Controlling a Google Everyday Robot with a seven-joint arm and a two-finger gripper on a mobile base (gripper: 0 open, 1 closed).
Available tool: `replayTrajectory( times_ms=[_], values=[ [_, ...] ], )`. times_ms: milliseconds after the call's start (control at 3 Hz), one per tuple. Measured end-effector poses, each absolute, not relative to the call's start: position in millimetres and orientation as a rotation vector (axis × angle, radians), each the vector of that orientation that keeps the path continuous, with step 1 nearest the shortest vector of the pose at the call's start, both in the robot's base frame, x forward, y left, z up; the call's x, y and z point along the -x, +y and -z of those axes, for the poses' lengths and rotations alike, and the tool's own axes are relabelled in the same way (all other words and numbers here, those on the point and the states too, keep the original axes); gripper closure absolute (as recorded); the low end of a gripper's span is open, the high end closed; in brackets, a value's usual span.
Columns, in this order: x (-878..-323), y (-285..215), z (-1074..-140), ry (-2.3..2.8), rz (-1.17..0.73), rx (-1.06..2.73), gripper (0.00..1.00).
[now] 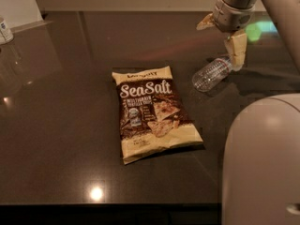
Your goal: Place water bottle upright
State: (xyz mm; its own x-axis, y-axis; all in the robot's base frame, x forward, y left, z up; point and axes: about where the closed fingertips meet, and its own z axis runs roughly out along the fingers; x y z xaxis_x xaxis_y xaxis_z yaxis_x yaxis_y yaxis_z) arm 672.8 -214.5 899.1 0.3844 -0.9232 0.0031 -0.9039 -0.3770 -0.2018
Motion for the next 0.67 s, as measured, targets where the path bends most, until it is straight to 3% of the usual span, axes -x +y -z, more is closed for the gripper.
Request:
replayTrajectory(
  times_ms=[667],
  values=[
    [-682.4,-231.4,-879.3,1.595,0.128,2.489,0.0]
  ],
)
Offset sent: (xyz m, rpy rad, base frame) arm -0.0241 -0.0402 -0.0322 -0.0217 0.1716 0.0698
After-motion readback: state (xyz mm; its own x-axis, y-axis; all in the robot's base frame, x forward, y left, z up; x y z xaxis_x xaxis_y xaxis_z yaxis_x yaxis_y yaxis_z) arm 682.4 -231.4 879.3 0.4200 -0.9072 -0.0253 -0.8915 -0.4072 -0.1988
